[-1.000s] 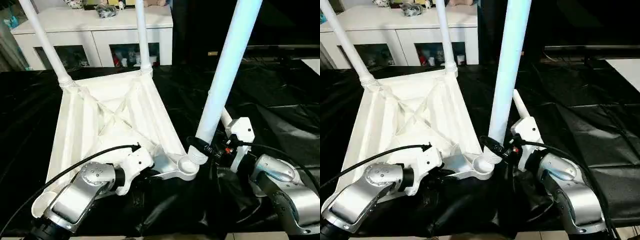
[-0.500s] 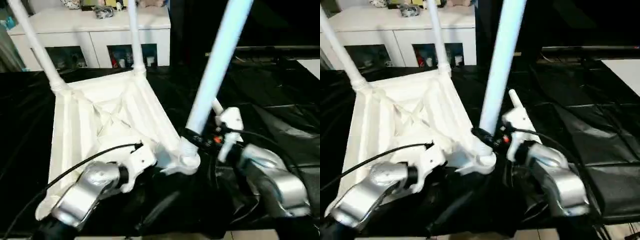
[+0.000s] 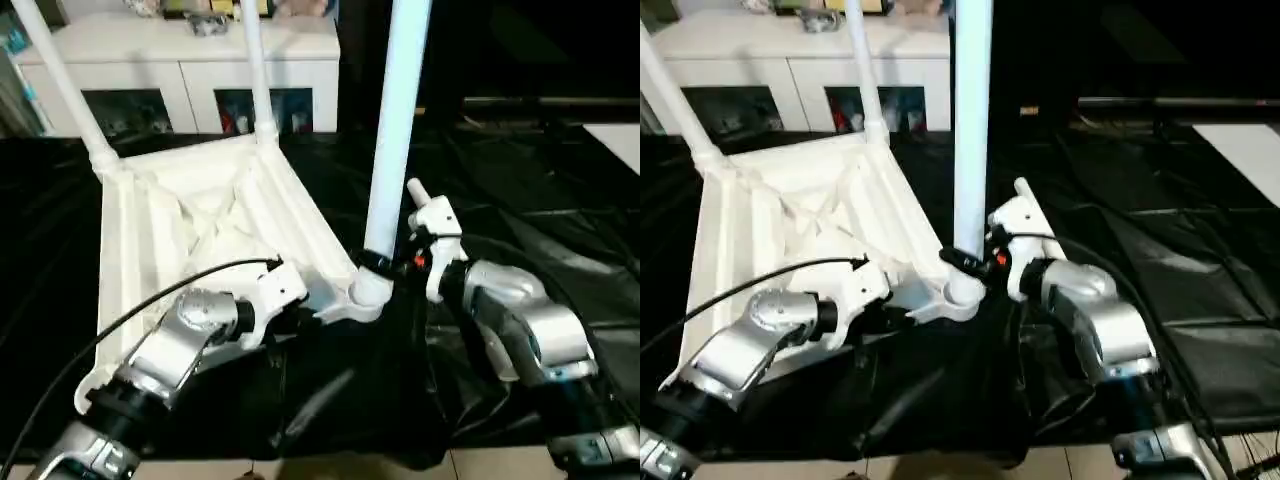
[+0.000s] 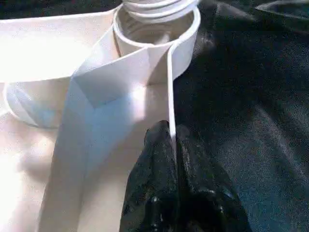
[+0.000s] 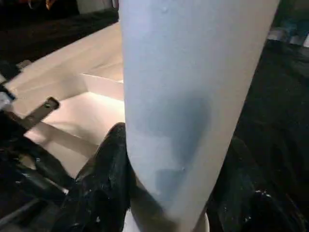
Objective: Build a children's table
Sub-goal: Rotate table base
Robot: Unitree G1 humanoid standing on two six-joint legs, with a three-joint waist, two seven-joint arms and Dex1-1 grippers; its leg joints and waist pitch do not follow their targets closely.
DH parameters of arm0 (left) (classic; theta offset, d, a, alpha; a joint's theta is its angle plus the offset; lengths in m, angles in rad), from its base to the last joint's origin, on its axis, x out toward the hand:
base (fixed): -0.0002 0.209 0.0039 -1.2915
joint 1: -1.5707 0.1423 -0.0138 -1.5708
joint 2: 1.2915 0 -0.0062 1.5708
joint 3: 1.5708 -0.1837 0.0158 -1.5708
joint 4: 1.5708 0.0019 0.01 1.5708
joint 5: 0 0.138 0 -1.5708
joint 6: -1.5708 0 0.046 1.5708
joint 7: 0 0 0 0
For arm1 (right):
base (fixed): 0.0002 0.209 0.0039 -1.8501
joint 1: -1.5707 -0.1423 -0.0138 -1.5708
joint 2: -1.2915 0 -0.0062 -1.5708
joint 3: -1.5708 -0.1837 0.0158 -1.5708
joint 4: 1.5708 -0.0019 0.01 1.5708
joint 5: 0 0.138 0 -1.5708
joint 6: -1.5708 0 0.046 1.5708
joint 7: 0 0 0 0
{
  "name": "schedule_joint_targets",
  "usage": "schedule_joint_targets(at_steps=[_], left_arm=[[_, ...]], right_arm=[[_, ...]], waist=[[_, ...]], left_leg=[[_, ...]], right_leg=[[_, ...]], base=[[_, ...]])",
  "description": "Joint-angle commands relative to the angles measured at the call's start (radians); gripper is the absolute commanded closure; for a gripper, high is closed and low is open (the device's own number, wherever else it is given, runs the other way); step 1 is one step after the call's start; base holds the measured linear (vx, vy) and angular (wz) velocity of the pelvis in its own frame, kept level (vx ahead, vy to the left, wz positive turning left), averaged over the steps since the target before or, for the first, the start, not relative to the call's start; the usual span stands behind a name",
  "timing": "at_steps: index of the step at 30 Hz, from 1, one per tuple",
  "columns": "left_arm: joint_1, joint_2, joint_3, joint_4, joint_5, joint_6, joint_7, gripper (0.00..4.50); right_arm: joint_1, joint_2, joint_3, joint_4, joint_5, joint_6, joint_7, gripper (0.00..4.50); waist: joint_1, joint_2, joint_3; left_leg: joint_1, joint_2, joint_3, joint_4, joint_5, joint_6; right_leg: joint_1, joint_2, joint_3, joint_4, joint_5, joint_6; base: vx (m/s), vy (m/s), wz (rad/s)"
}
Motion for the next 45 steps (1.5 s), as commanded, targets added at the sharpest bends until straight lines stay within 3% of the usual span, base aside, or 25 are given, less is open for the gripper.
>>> schedule_joint_targets(at_steps=[1, 5, 6, 10, 20, 27, 33, 38, 45], left_arm=[[-0.014, 0.016, 0.007, 0.034, 0.004, -0.016, -0.013, 4.50], [-0.018, 0.020, 0.007, 0.038, 0.002, -0.021, -0.022, 4.50], [-0.023, 0.017, 0.009, 0.049, 0.003, -0.027, -0.021, 4.50], [-0.040, 0.010, 0.013, 0.087, 0.011, -0.048, -0.023, 4.50], [-0.061, 0.015, 0.020, 0.115, 0.020, -0.065, -0.032, 4.50], [-0.078, 0.024, 0.019, 0.138, 0.025, -0.084, -0.052, 4.50], [-0.082, 0.025, 0.016, 0.145, 0.026, -0.090, -0.059, 4.50], [-0.094, 0.020, 0.011, 0.161, 0.029, -0.098, -0.069, 4.50], [-0.098, 0.019, 0.010, 0.160, 0.031, -0.099, -0.079, 4.50]], right_arm=[[-0.033, 0.004, 0.011, 0.056, -0.018, -0.025, 0.009, 2.65], [-0.066, 0.038, 0.012, 0.150, -0.019, -0.043, 0.010, 2.65], [-0.075, 0.051, 0.006, 0.178, -0.014, -0.043, 0.012, 2.65], [-0.089, 0.068, 0.013, 0.228, -0.013, -0.042, 0.038, 2.65], [-0.114, 0.031, 0.047, 0.217, -0.028, -0.035, 0.108, 2.65], [-0.128, 0.010, 0.050, 0.226, -0.040, -0.019, 0.150, 2.65], [-0.140, 0.015, 0.043, 0.257, -0.045, -0.031, 0.140, 2.65], [-0.158, 0.061, 0.002, 0.335, -0.036, -0.078, 0.103, 2.65], [-0.160, 0.084, -0.009, 0.392, -0.034, -0.110, 0.095, 2.65]], waist=[[-0.002, -0.012, -0.051], [-0.004, -0.011, -0.050], [-0.005, -0.015, -0.051], [-0.005, -0.015, -0.048], [-0.007, -0.021, -0.042], [-0.014, -0.019, -0.037], [-0.019, -0.013, -0.039], [-0.020, -0.007, -0.039], [-0.018, -0.009, -0.038]], left_leg=[[0.016, 0.039, -0.020, -0.076, -0.364, -0.008], [0.021, 0.039, -0.015, -0.073, -0.359, -0.004], [0.016, 0.038, -0.016, -0.074, -0.350, -0.002], [0.021, 0.041, -0.016, -0.077, -0.363, -0.004], [0.024, 0.040, -0.021, -0.078, -0.403, -0.013], [0.029, 0.035, -0.027, -0.073, -0.457, -0.019], [0.028, 0.041, -0.035, -0.085, -0.495, -0.024], [0.037, 0.044, -0.035, -0.088, -0.533, -0.031], [0.042, 0.045, -0.032, -0.090, -0.547, -0.033]], right_leg=[[0.028, -0.069, 0.040, -0.107, -0.505, -0.094], [0.024, -0.070, 0.043, -0.107, -0.493, -0.120], [0.030, -0.071, 0.042, -0.104, -0.489, -0.123], [0.028, -0.069, 0.042, -0.104, -0.496, -0.125], [0.023, -0.073, 0.039, -0.118, -0.604, -0.083], [0.016, -0.076, 0.027, -0.135, -0.705, -0.047], [0.024, -0.075, 0.020, -0.133, -0.633, -0.069], [0.020, -0.075, 0.021, -0.134, -0.593, -0.094], [0.018, -0.076, 0.026, -0.132, -0.573, -0.110]], base=[[0.000, 0.000, 0.00], [0.000, 0.000, 0.00], [0.000, 0.000, 0.00], [0.000, 0.000, 0.00], [0.000, 0.000, 0.00], [0.000, 0.000, 0.00], [0.000, 0.000, 0.00], [0.000, 0.000, 0.00], [0.000, 0.000, 0.00]])
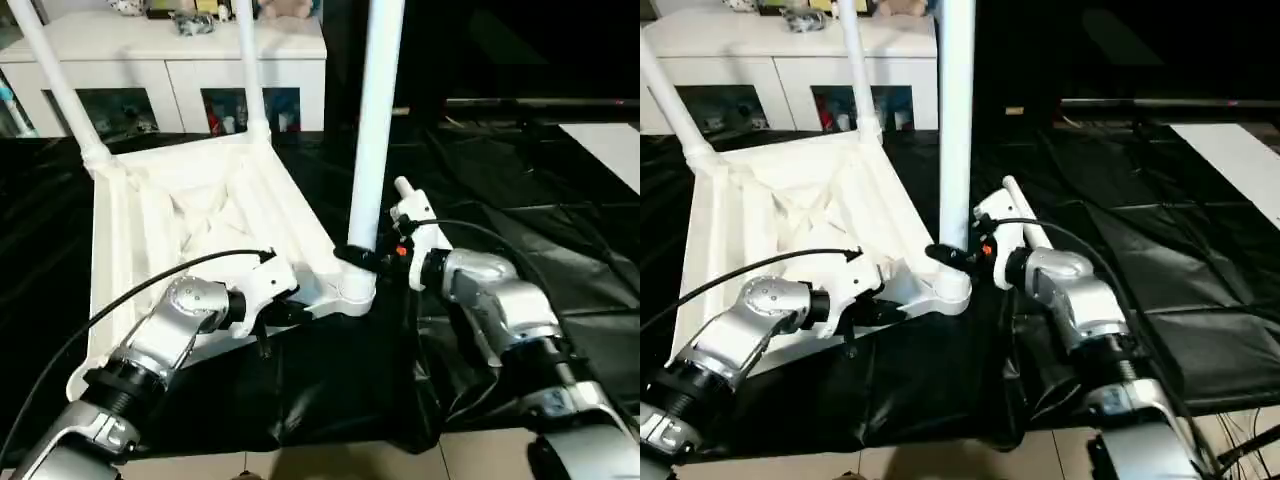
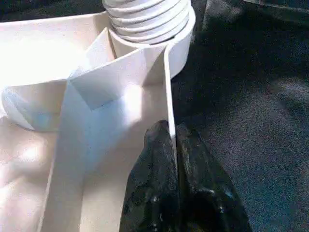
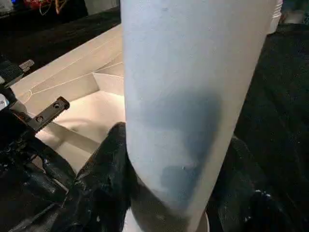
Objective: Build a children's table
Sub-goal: Rotate table base
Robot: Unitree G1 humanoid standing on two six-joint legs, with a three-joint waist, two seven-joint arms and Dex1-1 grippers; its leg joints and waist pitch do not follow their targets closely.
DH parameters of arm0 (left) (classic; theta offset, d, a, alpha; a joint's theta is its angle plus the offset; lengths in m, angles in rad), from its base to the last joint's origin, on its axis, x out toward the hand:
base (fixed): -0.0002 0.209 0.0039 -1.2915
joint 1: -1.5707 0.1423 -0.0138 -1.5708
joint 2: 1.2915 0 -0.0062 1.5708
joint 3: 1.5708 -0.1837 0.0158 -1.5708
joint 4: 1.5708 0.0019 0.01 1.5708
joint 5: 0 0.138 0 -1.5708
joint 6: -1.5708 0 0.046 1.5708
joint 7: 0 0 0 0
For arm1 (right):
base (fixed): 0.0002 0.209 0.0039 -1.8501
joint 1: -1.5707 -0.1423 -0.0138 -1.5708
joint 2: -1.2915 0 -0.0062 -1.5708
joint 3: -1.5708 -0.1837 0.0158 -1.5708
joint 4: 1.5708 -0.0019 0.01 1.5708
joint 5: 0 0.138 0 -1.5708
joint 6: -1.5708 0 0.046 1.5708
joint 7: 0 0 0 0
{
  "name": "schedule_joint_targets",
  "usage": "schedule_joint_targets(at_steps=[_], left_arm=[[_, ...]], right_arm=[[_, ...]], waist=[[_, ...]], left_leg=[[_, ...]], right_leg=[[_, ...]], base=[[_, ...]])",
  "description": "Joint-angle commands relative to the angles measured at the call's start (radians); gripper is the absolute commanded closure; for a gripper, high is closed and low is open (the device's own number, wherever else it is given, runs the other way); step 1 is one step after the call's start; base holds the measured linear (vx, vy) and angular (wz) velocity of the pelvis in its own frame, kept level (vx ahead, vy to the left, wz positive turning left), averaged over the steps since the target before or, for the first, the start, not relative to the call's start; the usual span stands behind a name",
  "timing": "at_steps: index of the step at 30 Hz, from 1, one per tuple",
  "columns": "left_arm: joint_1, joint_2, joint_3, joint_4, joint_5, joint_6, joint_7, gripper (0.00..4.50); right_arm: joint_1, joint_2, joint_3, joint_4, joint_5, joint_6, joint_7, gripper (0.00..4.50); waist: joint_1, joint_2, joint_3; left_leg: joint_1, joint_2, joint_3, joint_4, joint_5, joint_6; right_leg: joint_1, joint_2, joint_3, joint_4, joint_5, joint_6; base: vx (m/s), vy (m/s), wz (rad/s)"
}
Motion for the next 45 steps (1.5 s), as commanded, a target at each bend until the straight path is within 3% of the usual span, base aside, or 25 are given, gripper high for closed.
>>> schedule_joint_targets(at_steps=[1, 11, 19, 21, 24, 25, 26, 27, 28, 29, 30, 31, 32, 33, 34, 35, 36, 37, 38, 39, 40, 41, 42, 43, 45], left_arm=[[-0.021, 0.009, 0.001, 0.001, 0.017, -0.014, -0.013, 4.50], [-0.030, -0.004, 0.009, 0.008, 0.017, -0.014, -0.008, 4.50], [-0.036, -0.015, 0.022, 0.005, 0.015, -0.006, 0.008, 4.50], [-0.037, -0.016, 0.023, 0.005, 0.015, -0.003, 0.009, 4.50], [-0.039, -0.018, 0.025, 0.004, 0.014, 0.002, 0.010, 4.50], [-0.040, -0.019, 0.025, 0.004, 0.014, 0.003, 0.009, 4.50], [-0.041, -0.018, 0.026, 0.003, 0.013, 0.004, 0.006, 4.50], [-0.041, -0.015, 0.024, 0.002, 0.014, 0.003, 0.000, 4.50], [-0.042, -0.013, 0.022, 0.002, 0.014, 0.001, -0.004, 4.50], [-0.042, -0.007, 0.018, 0.000, 0.018, -0.003, -0.010, 4.50], [-0.043, -0.003, 0.015, -0.002, 0.022, -0.006, -0.014, 4.50], [-0.043, -0.001, 0.013, -0.003, 0.024, -0.007, -0.016, 4.50], [-0.043, 0.003, 0.011, -0.006, 0.026, -0.008, -0.019, 4.50], [-0.042, 0.006, 0.010, -0.014, 0.027, -0.003, -0.022, 4.50], [-0.039, 0.010, 0.012, -0.029, 0.024, 0.007, -0.026, 4.50], [-0.036, 0.012, 0.014, -0.037, 0.022, 0.012, -0.027, 4.50], [-0.034, 0.014, 0.014, -0.042, 0.021, 0.015, -0.027, 4.50], [-0.034, 0.014, 0.014, -0.042, 0.021, 0.015, -0.027, 4.50], [-0.031, 0.016, 0.016, -0.052, 0.019, 0.021, -0.028, 4.50], [-0.028, 0.019, 0.017, -0.061, 0.018, 0.026, -0.028, 4.50], [-0.021, 0.025, 0.021, -0.082, 0.014, 0.037, -0.030, 4.50], [-0.018, 0.030, 0.023, -0.090, 0.013, 0.040, -0.032, 4.50], [-0.016, 0.033, 0.025, -0.095, 0.012, 0.041, -0.035, 4.50], [-0.014, 0.036, 0.026, -0.099, 0.012, 0.042, -0.037, 4.50], [-0.012, 0.046, 0.025, -0.109, 0.014, 0.040, -0.047, 4.50]], right_arm=[[0.001, 0.000, -0.002, 0.036, -0.014, 0.010, -0.009, 2.65], [0.048, 0.014, -0.053, 0.043, 0.014, -0.038, -0.011, 2.65], [0.169, 0.046, -0.106, -0.007, 0.046, -0.097, -0.043, 2.65], [0.181, 0.049, -0.107, -0.016, 0.043, -0.108, -0.048, 2.65], [0.214, 0.049, -0.085, -0.041, 0.012, -0.157, -0.056, 2.65], [0.221, 0.049, -0.078, -0.051, 0.008, -0.161, -0.056, 2.65], [0.225, 0.043, -0.059, -0.065, -0.008, -0.168, -0.053, 2.65], [0.224, 0.038, -0.045, -0.075, -0.018, -0.165, -0.045, 2.65], [0.222, 0.035, -0.035, -0.081, -0.023, -0.161, -0.040, 2.65], [0.217, 0.025, -0.013, -0.090, -0.038, -0.153, -0.025, 2.65], [0.215, 0.017, 0.003, -0.098, -0.047, -0.146, -0.014, 2.65], [0.213, 0.012, 0.011, -0.102, -0.051, -0.141, -0.008, 2.66], [0.211, 0.004, 0.025, -0.110, -0.058, -0.132, 0.004, 2.66], [0.210, -0.005, 0.040, -0.124, -0.063, -0.117, 0.017, 2.66], [0.203, -0.020, 0.063, -0.144, -0.068, -0.082, 0.040, 2.66], [0.200, -0.027, 0.074, -0.150, -0.073, -0.073, 0.050, 2.66], [0.196, -0.032, 0.083, -0.150, -0.079, -0.067, 0.057, 2.66], [0.196, -0.032, 0.083, -0.150, -0.079, -0.067, 0.057, 2.66], [0.192, -0.038, 0.090, -0.155, -0.084, -0.055, 0.062, 2.66], [0.192, -0.043, 0.096, -0.160, -0.085, -0.048, 0.070, 2.66], [0.192, -0.054, 0.108, -0.168, -0.087, -0.031, 0.084, 2.66], [0.190, -0.058, 0.113, -0.165, -0.090, -0.027, 0.089, 2.66], [0.188, -0.060, 0.117, -0.161, -0.091, -0.027, 0.094, 2.66], [0.187, -0.061, 0.120, -0.161, -0.090, -0.025, 0.095, 2.66], [0.176, -0.056, 0.121, -0.146, -0.092, -0.028, 0.090, 2.66]], waist=[[-0.003, 0.002, -0.042], [-0.003, 0.005, -0.041], [-0.002, 0.011, -0.036], [-0.004, 0.013, -0.031], [-0.011, 0.028, -0.026], [-0.017, 0.033, -0.023], [-0.017, 0.038, -0.022], [-0.012, 0.043, -0.021], [-0.003, 0.042, -0.022], [-0.006, 0.026, -0.017], [-0.009, 0.009, -0.006], [-0.012, 0.010, -0.006], [-0.015, 0.004, -0.001], [-0.014, 0.025, -0.006], [-0.024, 0.039, 0.005], [0.007, 0.044, 0.013], [0.044, 0.040, 0.014], [0.021, -0.055, -0.008], [0.040, -0.034, 0.003], [0.049, -0.066, 0.009], [0.065, -0.051, 0.003], [0.061, -0.045, -0.007], [0.048, -0.027, -0.015], [0.037, -0.022, -0.015], [0.028, -0.021, -0.011]], left_leg=[[0.036, 0.046, -0.028, -0.086, -0.543, -0.032], [0.042, 0.045, -0.028, -0.085, -0.563, -0.031], [0.047, 0.042, -0.029, -0.084, -0.590, -0.025], [0.060, 0.039, -0.028, -0.076, -0.612, -0.023], [0.064, 0.043, -0.035, -0.086, -0.675, -0.023], [0.063, 0.052, -0.040, -0.100, -0.729, -0.025], [0.061, 0.057, -0.042, -0.110, -0.755, -0.026], [0.038, 0.078, -0.048, -0.143, -0.807, -0.036], [0.038, 0.081, -0.040, -0.162, -0.833, -0.056], [0.049, 0.069, -0.033, -0.151, -0.817, -0.058], [0.103, 0.026, -0.017, -0.082, -0.716, -0.042], [0.118, 0.001, -0.011, -0.018, -0.528, -0.009], [0.096, 0.006, -0.015, -0.024, -0.475, 0.005], [0.065, 0.033, -0.029, -0.061, -0.490, 0.004], [0.003, 0.099, -0.064, -0.143, -0.719, -0.021], [-0.052, 0.133, -0.068, -0.223, -0.877, -0.047], [-0.063, 0.127, -0.038, -0.237, -0.930, -0.052], [0.098, 0.035, 0.015, -0.101, -0.614, -0.058], [0.123, 0.018, -0.007, 0.015, -0.427, -0.034], [0.032, 0.024, -0.029, 0.010, -0.108, 0.032], [0.002, 0.033, -0.039, -0.026, -0.054, 0.026], [-0.011, 0.043, -0.030, -0.084, -0.028, -0.003], [0.013, 0.056, -0.027, -0.095, -0.107, 0.001], [0.025, 0.057, -0.020, -0.095, -0.195, -0.001], [0.017, 0.054, -0.015, -0.098, -0.249, -0.003]], right_leg=[[0.014, -0.076, 0.033, -0.100, -0.573, -0.109], [0.009, -0.075, 0.032, -0.106, -0.598, -0.100], [0.005, -0.075, 0.024, -0.121, -0.662, -0.072], [-0.007, -0.073, 0.014, -0.135, -0.700, -0.059], [0.004, -0.066, -0.013, -0.140, -0.685, -0.038], [0.019, -0.059, -0.033, -0.138, -0.640, -0.034], [0.028, -0.056, -0.038, -0.133, -0.612, -0.034], [0.059, -0.058, -0.028, -0.081, -0.519, -0.050], [0.056, -0.060, -0.009, -0.063, -0.475, -0.076], [0.037, -0.064, -0.003, -0.086, -0.524, -0.078], [-0.018, -0.079, -0.030, -0.175, -0.762, -0.032], [-0.019, -0.112, -0.055, -0.220, -0.889, 0.009], [0.003, -0.118, -0.066, -0.221, -0.889, 0.026], [0.051, -0.096, -0.098, -0.197, -0.798, 0.053], [0.109, -0.074, -0.082, -0.071, -0.574, 0.026], [0.149, -0.048, -0.047, 0.082, -0.388, -0.023], [0.131, -0.027, -0.029, 0.111, -0.250, -0.040], [-0.014, -0.064, 0.051, -0.024, -0.579, -0.050], [-0.049, -0.167, 0.069, -0.135, -0.863, -0.085], [0.026, -0.184, 0.116, -0.137, -0.977, -0.058], [0.056, -0.167, 0.101, -0.107, -0.883, -0.060], [0.057, -0.086, 0.058, -0.057, -0.560, -0.074], [0.037, -0.060, 0.051, -0.034, -0.315, -0.126], [0.030, -0.053, 0.059, -0.029, -0.198, -0.186], [0.039, -0.055, 0.062, -0.031, -0.152, -0.225]], base=[[0.000, 0.000, 0.00], [0.000, 0.000, 0.00], [0.000, 0.000, 0.00], [0.000, 0.000, 0.00], [0.000, 0.000, 0.00], [0.000, 0.000, 0.00], [0.000, 0.000, 0.00], [0.000, 0.000, 0.00], [0.000, 0.000, 0.00], [0.000, 0.000, 0.00], [0.000, 0.000, 0.00], [0.000, 0.000, 0.00], [0.000, 0.000, 0.00], [0.000, 0.000, 0.00], [0.072, 0.027, -0.14], [0.072, 0.027, -0.14], [0.036, -0.031, 0.25], [0.097, -0.143, 0.33], [0.097, -0.143, 0.33], [0.116, -0.123, -0.06], [0.086, -0.027, -0.25], [0.086, -0.027, -0.25], [0.094, -0.005, -0.11], [0.053, 0.005, 0.07], [0.026, 0.002, 0.04]])
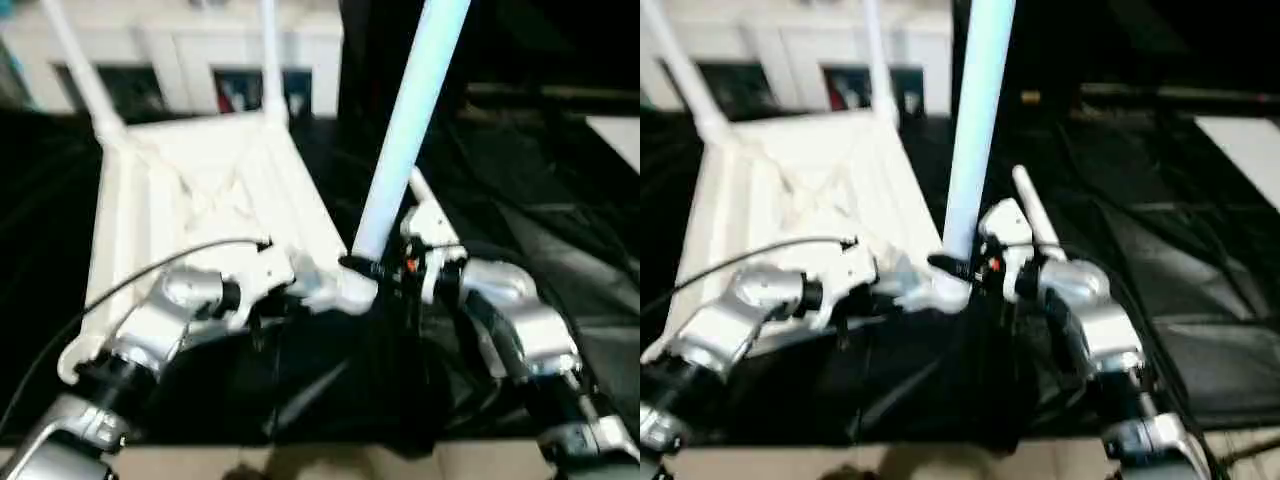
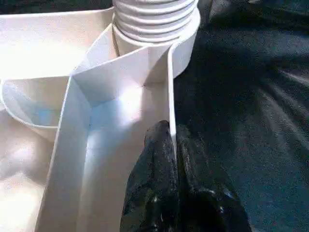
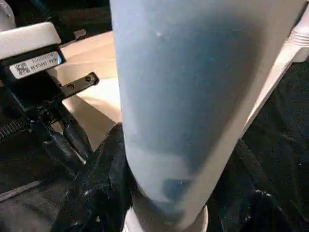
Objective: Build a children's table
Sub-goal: Rotate table base
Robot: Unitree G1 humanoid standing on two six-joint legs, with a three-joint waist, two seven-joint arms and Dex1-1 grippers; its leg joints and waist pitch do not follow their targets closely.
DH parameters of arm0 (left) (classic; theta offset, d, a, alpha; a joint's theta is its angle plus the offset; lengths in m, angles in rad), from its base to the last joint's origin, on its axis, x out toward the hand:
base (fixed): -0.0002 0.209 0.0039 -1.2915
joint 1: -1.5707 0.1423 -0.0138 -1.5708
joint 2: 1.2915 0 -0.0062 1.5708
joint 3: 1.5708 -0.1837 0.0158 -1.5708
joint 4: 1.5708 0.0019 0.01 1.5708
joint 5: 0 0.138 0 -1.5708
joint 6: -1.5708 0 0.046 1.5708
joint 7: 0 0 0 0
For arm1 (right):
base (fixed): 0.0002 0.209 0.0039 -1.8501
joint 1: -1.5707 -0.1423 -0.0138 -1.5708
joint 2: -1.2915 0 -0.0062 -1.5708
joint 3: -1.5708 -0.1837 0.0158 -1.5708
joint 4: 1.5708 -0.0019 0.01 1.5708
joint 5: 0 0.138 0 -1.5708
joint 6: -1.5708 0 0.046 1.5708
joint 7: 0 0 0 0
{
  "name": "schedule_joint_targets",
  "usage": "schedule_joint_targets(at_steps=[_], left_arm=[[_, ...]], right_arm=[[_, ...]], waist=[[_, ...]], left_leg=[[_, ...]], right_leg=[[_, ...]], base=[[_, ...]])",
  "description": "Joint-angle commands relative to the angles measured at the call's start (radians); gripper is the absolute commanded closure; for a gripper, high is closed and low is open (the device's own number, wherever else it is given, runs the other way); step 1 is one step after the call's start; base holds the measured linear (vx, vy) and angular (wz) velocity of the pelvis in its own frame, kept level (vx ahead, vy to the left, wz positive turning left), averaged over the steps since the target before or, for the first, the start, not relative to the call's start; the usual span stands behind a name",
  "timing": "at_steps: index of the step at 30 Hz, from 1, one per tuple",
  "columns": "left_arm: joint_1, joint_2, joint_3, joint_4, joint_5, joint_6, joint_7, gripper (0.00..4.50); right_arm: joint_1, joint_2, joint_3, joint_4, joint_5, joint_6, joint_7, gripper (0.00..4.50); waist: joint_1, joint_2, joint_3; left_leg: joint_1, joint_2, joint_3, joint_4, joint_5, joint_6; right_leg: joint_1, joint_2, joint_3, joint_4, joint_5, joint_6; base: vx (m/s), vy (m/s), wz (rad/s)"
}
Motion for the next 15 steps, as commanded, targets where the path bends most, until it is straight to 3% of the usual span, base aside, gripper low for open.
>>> schedule_joint_targets(at_steps=[1, 3, 5, 7, 8, 12, 15], left_arm=[[0.001, 0.004, 0.005, -0.015, 0.008, -0.003, 0.007, 4.50], [0.004, 0.010, 0.004, -0.025, 0.009, -0.001, 0.002, 4.50], [0.005, 0.012, 0.003, -0.028, 0.006, -0.006, -0.010, 4.50], [0.009, 0.022, -0.005, -0.035, -0.006, -0.028, -0.053, 4.50], [0.010, 0.024, -0.007, -0.037, -0.008, -0.030, -0.060, 4.50], [0.022, 0.061, -0.032, -0.066, -0.034, -0.083, -0.174, 4.50], [0.013, 0.072, -0.032, -0.075, -0.042, -0.075, -0.197, 4.50]], right_arm=[[0.043, 0.007, 0.081, 0.083, -0.039, 0.069, 0.017, 2.66], [0.043, 0.009, 0.080, 0.072, -0.039, 0.081, 0.020, 2.66], [0.044, 0.008, 0.081, 0.064, -0.039, 0.086, 0.025, 2.66], [0.043, 0.007, 0.081, 0.060, -0.034, 0.084, 0.039, 2.66], [0.043, 0.006, 0.081, 0.059, -0.033, 0.083, 0.042, 2.66], [0.034, -0.004, 0.078, 0.077, -0.018, 0.043, 0.097, 2.66], [0.026, -0.016, 0.073, 0.093, -0.014, 0.028, 0.123, 2.66]], waist=[[-0.013, 0.012, -0.037], [-0.017, 0.010, -0.033], [-0.017, 0.009, -0.028], [-0.013, 0.017, -0.029], [-0.014, 0.014, -0.028], [-0.015, 0.019, -0.037], [-0.015, 0.026, -0.049]], left_leg=[[0.007, 0.041, -0.003, -0.070, -0.265, 0.024], [0.002, 0.040, 0.000, -0.072, -0.266, 0.029], [0.003, 0.040, 0.000, -0.076, -0.296, 0.024], [0.008, 0.043, 0.000, -0.078, -0.318, 0.013], [0.007, 0.043, 0.000, -0.079, -0.319, 0.012], [0.002, 0.045, -0.001, -0.076, -0.247, 0.021], [0.007, 0.044, 0.003, -0.066, -0.163, 0.037]], right_leg=[[0.016, -0.056, 0.052, -0.092, -0.088, -0.220], [0.019, -0.059, 0.052, -0.098, -0.115, -0.211], [0.018, -0.063, 0.053, -0.107, -0.198, -0.192], [0.015, -0.067, 0.057, -0.115, -0.262, -0.176], [0.015, -0.066, 0.057, -0.117, -0.265, -0.173], [0.023, -0.061, 0.053, -0.102, -0.113, -0.194], [0.029, -0.055, 0.048, -0.086, 0.076, -0.236]], base=[[0.000, 0.000, 0.00], [0.000, 0.000, 0.00], [0.000, 0.000, 0.00], [0.000, 0.000, 0.00], [0.000, 0.000, 0.00], [0.000, 0.000, 0.00], [0.000, 0.000, 0.00]])
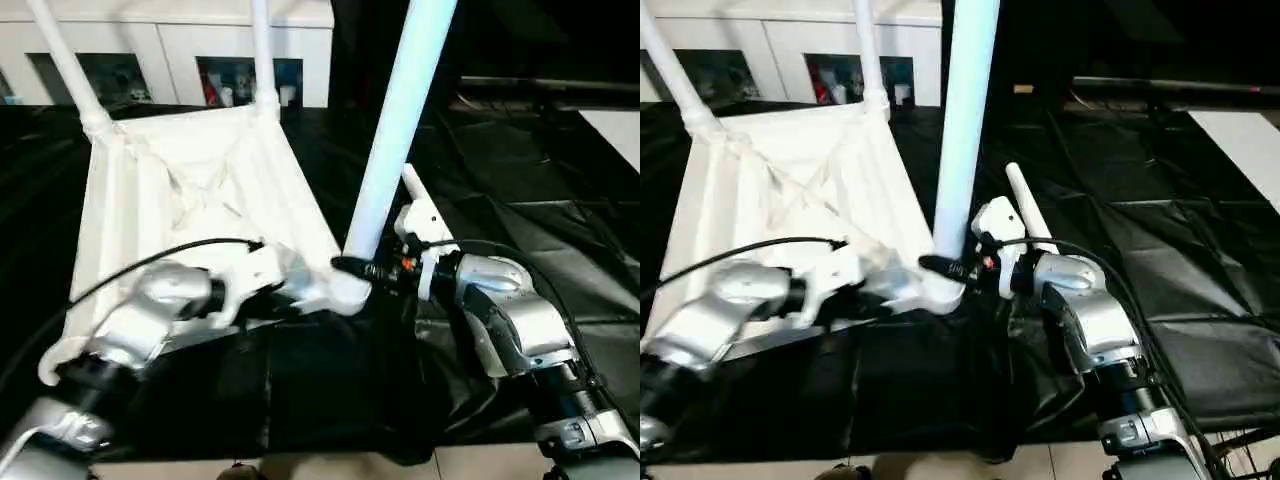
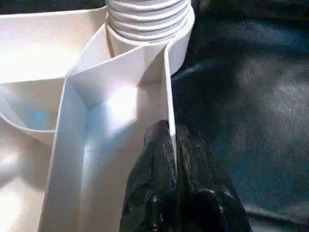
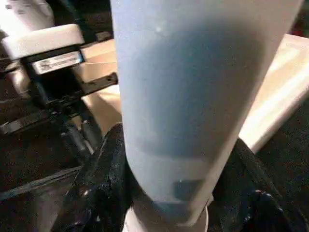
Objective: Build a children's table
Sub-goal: Rotate table base
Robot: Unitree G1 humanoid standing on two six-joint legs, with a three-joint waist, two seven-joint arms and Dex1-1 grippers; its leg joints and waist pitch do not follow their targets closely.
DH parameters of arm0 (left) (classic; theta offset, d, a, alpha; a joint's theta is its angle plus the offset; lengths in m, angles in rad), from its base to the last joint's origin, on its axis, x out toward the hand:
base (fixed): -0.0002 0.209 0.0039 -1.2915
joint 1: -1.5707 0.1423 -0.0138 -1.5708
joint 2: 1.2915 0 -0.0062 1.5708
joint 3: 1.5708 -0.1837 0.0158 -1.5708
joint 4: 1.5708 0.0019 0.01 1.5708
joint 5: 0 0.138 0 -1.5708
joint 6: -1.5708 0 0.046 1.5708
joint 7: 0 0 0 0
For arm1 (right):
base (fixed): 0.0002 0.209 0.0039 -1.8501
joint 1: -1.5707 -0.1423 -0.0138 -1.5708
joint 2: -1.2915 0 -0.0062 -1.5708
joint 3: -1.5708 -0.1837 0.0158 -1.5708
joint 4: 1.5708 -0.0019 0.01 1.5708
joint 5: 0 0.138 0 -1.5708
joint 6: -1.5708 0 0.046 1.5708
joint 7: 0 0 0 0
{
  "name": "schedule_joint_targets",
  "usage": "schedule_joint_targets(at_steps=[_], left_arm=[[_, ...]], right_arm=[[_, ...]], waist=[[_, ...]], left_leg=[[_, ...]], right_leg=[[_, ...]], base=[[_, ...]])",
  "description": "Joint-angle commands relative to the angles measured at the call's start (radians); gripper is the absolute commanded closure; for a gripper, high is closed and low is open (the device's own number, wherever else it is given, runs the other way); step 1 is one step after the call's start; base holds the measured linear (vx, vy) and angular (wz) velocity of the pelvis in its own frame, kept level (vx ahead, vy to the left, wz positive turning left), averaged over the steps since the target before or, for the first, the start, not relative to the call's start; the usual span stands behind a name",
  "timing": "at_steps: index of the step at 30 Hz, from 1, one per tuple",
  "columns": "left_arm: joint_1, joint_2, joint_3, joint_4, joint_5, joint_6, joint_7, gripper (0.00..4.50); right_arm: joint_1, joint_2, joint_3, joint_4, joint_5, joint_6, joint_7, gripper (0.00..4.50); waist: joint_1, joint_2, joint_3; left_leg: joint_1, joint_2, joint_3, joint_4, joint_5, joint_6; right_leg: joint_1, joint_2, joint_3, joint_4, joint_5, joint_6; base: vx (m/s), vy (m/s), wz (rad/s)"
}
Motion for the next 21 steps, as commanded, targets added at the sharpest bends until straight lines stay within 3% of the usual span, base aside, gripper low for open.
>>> schedule_joint_targets(at_steps=[1, 3, 8, 15, 21], left_arm=[[-0.016, 0.000, -0.042, -0.040, -0.013, -0.015, -0.073, 4.50], [-0.020, -0.001, -0.042, -0.033, -0.007, -0.020, -0.069, 4.50], [-0.033, 0.009, -0.046, -0.004, 0.005, -0.046, -0.089, 4.50], [-0.040, 0.010, -0.044, 0.018, 0.023, -0.051, -0.083, 4.50], [-0.038, -0.008, -0.025, 0.045, 0.019, -0.009, -0.037, 4.50]], right_arm=[[0.037, -0.014, 0.058, 0.114, -0.041, 0.035, 0.003, 2.66], [0.033, -0.014, 0.056, 0.122, -0.043, 0.031, 0.003, 2.66], [0.018, -0.009, 0.060, 0.157, -0.052, 0.000, 0.036, 2.66], [0.021, -0.005, 0.071, 0.184, -0.066, -0.030, 0.057, 2.66], [0.029, 0.026, 0.061, 0.263, -0.107, -0.053, -0.055, 2.66]], waist=[[-0.007, 0.021, -0.052], [-0.006, 0.020, -0.051], [-0.003, 0.022, -0.051], [0.001, 0.018, -0.063], [-0.001, 0.022, -0.064]], left_leg=[[0.009, 0.036, -0.003, -0.049, -0.135, 0.045], [0.007, 0.034, -0.002, -0.049, -0.132, 0.052], [0.013, 0.039, -0.002, -0.056, -0.229, 0.021], [0.011, 0.036, -0.001, -0.045, -0.136, 0.046], [0.014, 0.038, -0.001, -0.048, -0.187, 0.024]], right_leg=[[0.034, -0.058, 0.049, -0.060, 0.133, -0.252], [0.037, -0.059, 0.047, -0.060, 0.145, -0.261], [0.037, -0.067, 0.050, -0.071, -0.018, -0.255], [0.043, -0.064, 0.048, -0.057, 0.125, -0.272], [0.038, -0.067, 0.048, -0.063, 0.039, -0.270]], base=[[0.000, 0.000, 0.00], [0.000, 0.000, 0.00], [0.000, 0.000, 0.00], [0.000, 0.000, 0.00], [0.000, 0.000, 0.00]])
